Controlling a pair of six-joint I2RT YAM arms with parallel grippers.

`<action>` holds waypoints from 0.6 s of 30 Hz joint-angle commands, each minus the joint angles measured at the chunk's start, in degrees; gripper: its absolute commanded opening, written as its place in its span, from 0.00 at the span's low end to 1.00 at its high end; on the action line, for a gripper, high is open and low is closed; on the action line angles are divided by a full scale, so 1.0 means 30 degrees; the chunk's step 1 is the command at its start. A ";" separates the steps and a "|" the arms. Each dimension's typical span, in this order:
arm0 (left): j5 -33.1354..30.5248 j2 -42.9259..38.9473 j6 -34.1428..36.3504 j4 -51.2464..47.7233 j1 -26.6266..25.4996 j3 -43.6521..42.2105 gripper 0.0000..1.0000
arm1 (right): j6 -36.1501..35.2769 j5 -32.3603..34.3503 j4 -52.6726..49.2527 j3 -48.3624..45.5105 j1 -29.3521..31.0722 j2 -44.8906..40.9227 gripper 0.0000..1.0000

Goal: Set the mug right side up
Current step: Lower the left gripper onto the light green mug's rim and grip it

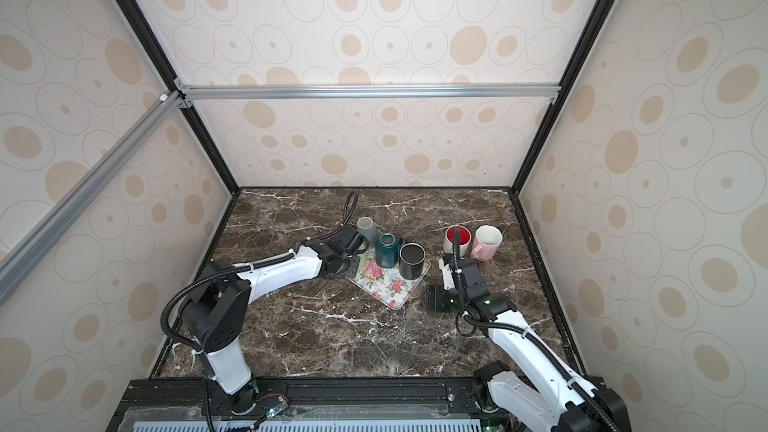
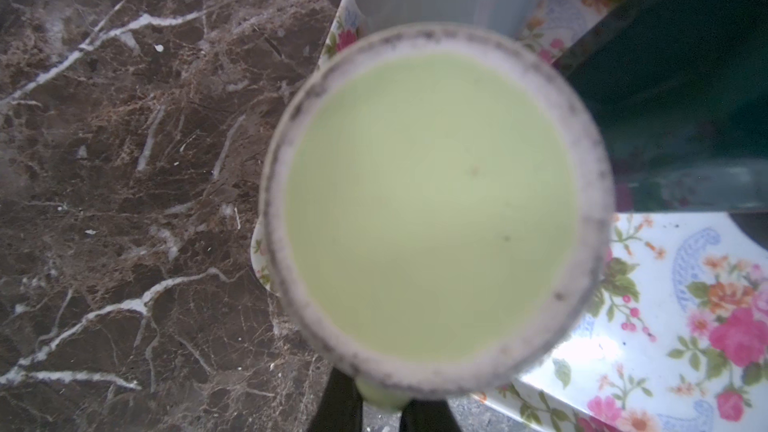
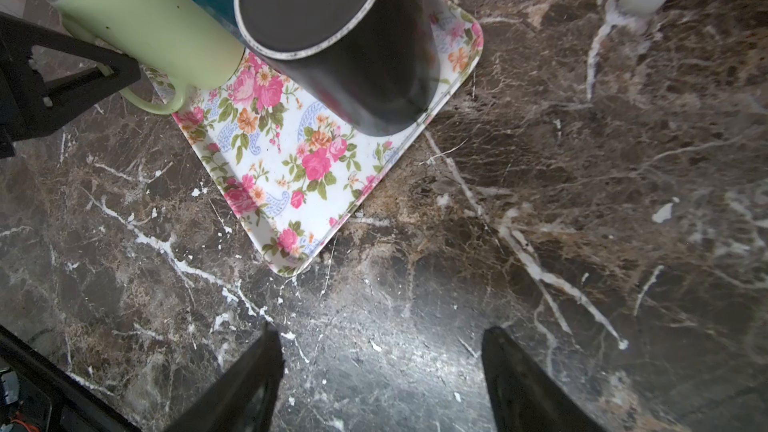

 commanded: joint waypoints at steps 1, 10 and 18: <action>0.0771 -0.1434 0.0422 0.0452 0.0202 -0.0430 0.00 | 0.0735 -0.0930 0.0533 -0.0348 0.0105 0.0180 0.78; 0.2694 -0.4563 0.0246 0.3522 0.0368 -0.3265 0.00 | 0.2989 -0.2547 0.1969 -0.1166 0.0110 -0.0358 0.78; 0.4810 -0.6738 0.0026 0.6268 0.0469 -0.5497 0.00 | 0.4553 -0.2145 0.2091 -0.2329 0.0093 -0.2568 0.78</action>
